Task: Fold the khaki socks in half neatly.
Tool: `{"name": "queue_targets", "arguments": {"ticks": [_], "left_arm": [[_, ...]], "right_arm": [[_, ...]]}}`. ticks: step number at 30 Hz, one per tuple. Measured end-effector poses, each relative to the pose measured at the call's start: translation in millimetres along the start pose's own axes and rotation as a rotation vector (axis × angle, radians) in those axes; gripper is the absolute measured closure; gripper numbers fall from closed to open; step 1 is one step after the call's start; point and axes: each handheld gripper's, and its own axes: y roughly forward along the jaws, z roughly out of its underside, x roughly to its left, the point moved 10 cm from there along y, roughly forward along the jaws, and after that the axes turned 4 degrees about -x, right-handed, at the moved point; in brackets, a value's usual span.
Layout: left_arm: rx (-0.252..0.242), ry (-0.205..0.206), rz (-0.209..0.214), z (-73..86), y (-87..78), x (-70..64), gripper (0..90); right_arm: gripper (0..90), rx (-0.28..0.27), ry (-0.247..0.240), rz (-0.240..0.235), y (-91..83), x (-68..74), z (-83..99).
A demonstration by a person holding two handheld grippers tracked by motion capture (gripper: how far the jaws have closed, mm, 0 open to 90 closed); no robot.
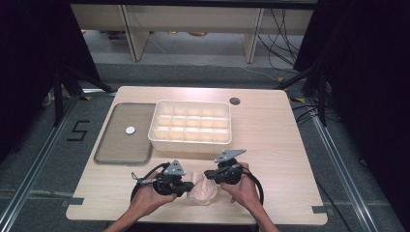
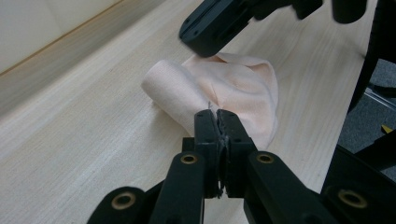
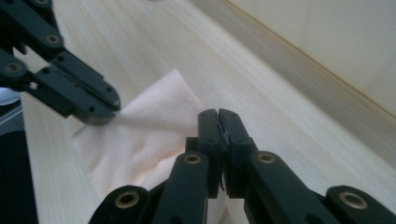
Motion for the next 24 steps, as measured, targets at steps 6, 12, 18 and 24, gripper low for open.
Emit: {"name": "queue_targets", "arguments": {"ticks": [6,12,18,24], "left_arm": [[-0.003,-0.008,-0.008,-1.1,-0.2,-1.3,87.1],[-0.004,-0.001,-0.014,-2.5,-1.7,-2.7,87.1],[-0.026,0.013,-0.002,-9.1,0.7,-10.1,87.0],[-0.024,0.04,0.029,-17.4,12.9,-24.8,86.9]], "right_arm": [[88.2,0.056,0.017,0.009,-12.0,-3.4,18.9],[88.2,0.098,0.02,-0.014,-1.6,0.6,29.5],[88.2,0.106,0.036,-0.022,-2.2,1.9,30.7],[88.2,0.103,0.047,-0.026,-1.9,1.9,31.1]]}}
